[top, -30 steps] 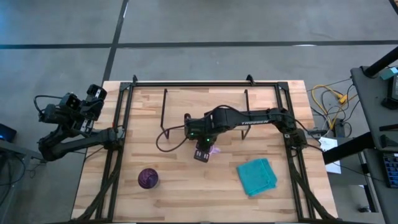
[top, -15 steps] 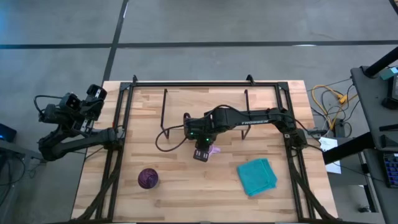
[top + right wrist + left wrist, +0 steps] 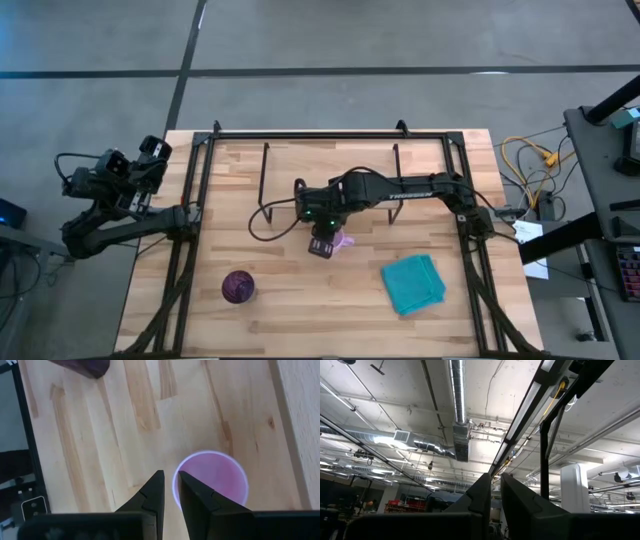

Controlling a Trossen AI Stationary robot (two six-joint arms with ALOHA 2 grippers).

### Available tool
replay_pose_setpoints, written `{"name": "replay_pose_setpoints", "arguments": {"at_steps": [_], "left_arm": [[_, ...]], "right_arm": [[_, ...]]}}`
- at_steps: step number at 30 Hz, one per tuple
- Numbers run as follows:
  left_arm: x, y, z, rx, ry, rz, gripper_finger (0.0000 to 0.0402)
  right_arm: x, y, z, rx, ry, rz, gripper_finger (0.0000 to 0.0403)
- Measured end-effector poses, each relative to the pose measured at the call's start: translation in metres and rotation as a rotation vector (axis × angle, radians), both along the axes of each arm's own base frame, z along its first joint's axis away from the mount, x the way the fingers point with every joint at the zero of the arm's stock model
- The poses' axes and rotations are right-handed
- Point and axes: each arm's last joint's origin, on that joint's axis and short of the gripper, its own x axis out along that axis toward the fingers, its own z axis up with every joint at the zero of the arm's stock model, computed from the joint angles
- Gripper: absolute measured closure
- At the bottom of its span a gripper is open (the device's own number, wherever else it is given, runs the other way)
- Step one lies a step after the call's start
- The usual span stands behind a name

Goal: Stack small to large cups/mugs on shelf
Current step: Put the pink mug on the shelf

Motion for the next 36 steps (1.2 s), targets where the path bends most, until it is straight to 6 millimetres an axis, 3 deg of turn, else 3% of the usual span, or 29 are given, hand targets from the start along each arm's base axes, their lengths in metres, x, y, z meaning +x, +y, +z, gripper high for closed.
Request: {"name": "replay_pose_setpoints", "arguments": {"at_steps": [5, 12, 17, 28, 36], "left_arm": [[0.0, 0.0, 0.0, 0.0, 0.0, 0.0, 0.0372], [0.0, 0.0, 0.0, 0.0, 0.0, 0.0, 0.0372], [0.0, 0.0, 0.0, 0.0, 0.0, 0.001, 0.0372], [0.0, 0.0, 0.0, 0.0, 0.0, 0.0, 0.0372], [0.0, 0.0, 0.0, 0.0, 0.0, 0.0, 0.0372]], "right_arm": [[-0.001, 0.0, 0.0, -0.005, 0.009, 0.012, 0.0339], [-0.005, 0.002, -0.001, -0.001, 0.046, 0.019, 0.0269], [-0.005, 0.01, -0.003, 0.001, 0.053, 0.034, 0.0242], [-0.001, 0.023, -0.04, -0.002, 0.158, 0.003, 0.0259], [-0.001, 0.021, -0.046, -0.058, 0.167, -0.028, 0.0268]]}}
